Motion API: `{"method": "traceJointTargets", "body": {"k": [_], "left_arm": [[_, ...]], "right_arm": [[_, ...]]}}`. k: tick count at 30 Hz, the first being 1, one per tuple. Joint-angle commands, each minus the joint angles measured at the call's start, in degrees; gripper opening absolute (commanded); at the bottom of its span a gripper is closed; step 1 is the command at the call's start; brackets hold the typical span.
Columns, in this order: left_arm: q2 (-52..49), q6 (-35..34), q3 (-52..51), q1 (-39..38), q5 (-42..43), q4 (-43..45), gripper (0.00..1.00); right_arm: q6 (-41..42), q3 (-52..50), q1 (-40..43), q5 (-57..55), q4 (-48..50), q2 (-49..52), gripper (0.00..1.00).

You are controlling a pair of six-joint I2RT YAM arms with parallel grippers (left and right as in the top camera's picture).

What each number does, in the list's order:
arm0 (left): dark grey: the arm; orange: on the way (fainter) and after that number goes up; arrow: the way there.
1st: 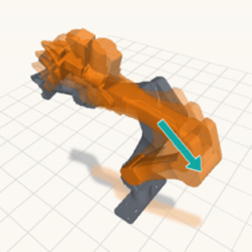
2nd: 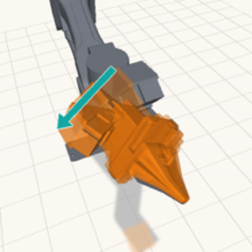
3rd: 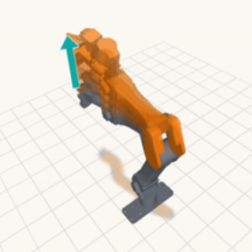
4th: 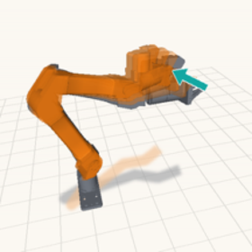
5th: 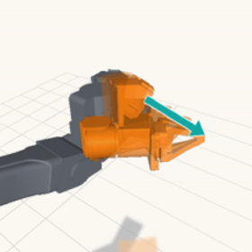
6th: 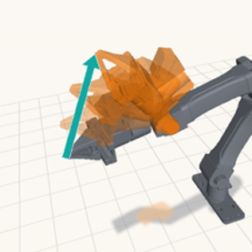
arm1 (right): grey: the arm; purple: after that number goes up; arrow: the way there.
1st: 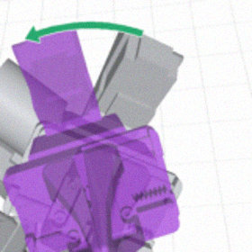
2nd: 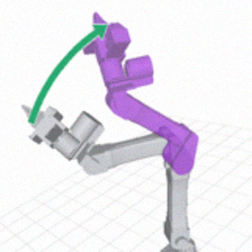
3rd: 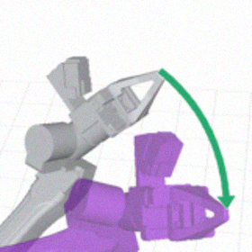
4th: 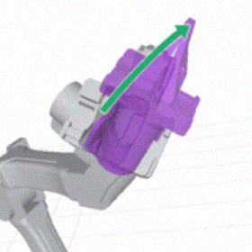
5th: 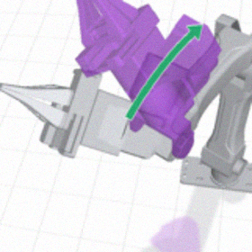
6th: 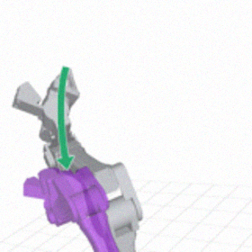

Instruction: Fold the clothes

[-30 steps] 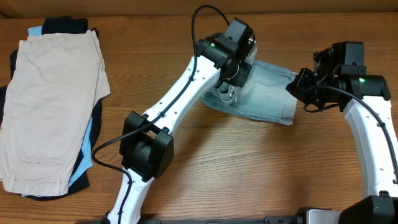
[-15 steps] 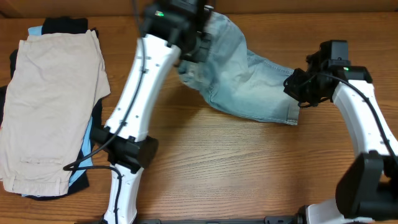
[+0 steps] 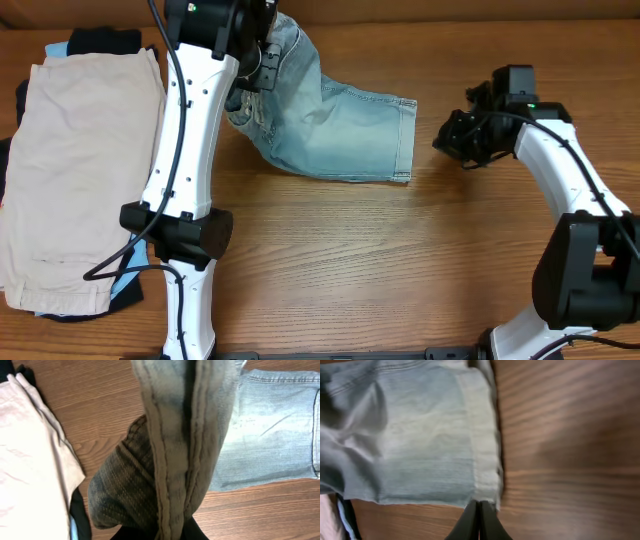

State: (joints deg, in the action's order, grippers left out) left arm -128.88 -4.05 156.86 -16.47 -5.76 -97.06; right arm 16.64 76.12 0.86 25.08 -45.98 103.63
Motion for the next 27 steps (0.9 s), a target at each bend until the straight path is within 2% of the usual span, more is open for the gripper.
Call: {"method": "traceJointTargets", "body": {"k": [1,18,27], "left_arm": [[1.6,1.0,1.1,-0.4,-0.4,0.3,0.04],[1.5,-2.4,1.1,-0.6,4.6,0.3,0.04],[-0.8,-4.4,1.1,-3.2,6.5,0.5,0.04]], "right_arm": [[-0.9,0.4,-2.0,0.5,2.0,1.7,0.04],[-1.7,0.4,-5.4,-2.0,9.6,15.1,0.04],[-1.4,0.4,-5.4,-2.1,9.6,17.0,0.04]]}}
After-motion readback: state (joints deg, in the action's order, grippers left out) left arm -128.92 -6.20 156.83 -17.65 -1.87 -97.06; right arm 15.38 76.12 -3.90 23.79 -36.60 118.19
